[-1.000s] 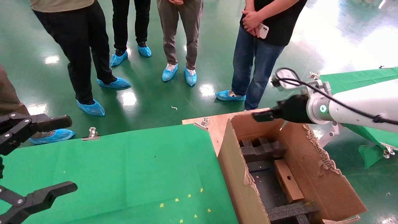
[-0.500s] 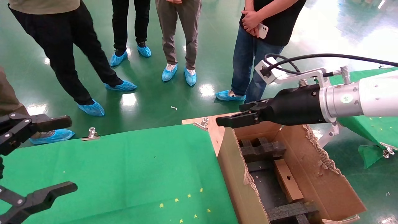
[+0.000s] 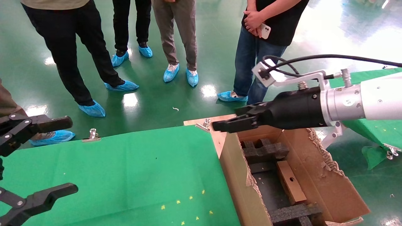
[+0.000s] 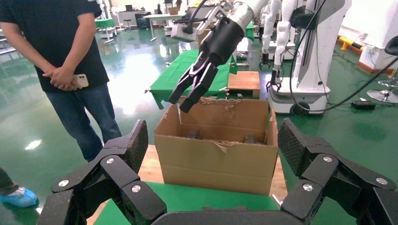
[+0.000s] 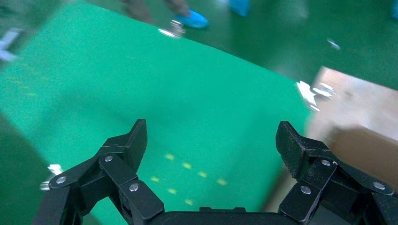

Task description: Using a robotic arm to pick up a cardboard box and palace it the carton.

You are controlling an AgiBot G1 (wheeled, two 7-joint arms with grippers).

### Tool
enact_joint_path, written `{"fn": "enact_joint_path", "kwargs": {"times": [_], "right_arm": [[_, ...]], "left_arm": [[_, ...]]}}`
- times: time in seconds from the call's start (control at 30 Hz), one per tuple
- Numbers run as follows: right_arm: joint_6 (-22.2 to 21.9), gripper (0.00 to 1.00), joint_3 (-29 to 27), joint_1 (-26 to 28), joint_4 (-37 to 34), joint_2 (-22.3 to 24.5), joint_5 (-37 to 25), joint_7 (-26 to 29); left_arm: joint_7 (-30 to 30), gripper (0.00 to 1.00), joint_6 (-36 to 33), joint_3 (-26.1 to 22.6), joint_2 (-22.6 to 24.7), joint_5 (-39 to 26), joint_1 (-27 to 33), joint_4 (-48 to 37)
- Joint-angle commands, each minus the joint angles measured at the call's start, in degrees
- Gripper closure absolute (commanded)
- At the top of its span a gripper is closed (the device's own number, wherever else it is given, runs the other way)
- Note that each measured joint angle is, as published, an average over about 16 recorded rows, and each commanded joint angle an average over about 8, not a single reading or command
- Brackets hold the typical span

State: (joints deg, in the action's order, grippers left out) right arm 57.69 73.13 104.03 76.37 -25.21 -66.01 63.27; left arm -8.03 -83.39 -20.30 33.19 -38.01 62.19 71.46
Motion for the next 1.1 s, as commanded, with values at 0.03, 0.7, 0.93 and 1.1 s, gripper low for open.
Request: {"fn": "enact_joint_path", "kwargs": {"times": [0.03, 0.7, 0.93, 1.1], "right_arm": [[0.8, 0.00, -1.5, -1.1, -0.1, -0.2, 0.7, -1.4], [10.9, 0.00, -22.2, -16.5, -1.1, -3.8, 9.4, -20.5], [14.4, 0.00, -29.4, -21.9, -1.4, -5.0, 12.5, -27.1], [17.0, 0.00, -34.6, -25.7, -1.7, -5.9, 14.7, -31.8]], "left_arm": [[0.0, 0.00, 0.0, 0.0, 0.0, 0.0, 0.0, 0.0], [0.0, 0.00, 0.0, 0.0, 0.0, 0.0, 0.0, 0.0], [0.0, 0.00, 0.0, 0.0, 0.0, 0.0, 0.0, 0.0], [0.0, 0.00, 0.0, 0.0, 0.0, 0.0, 0.0, 0.0]]}}
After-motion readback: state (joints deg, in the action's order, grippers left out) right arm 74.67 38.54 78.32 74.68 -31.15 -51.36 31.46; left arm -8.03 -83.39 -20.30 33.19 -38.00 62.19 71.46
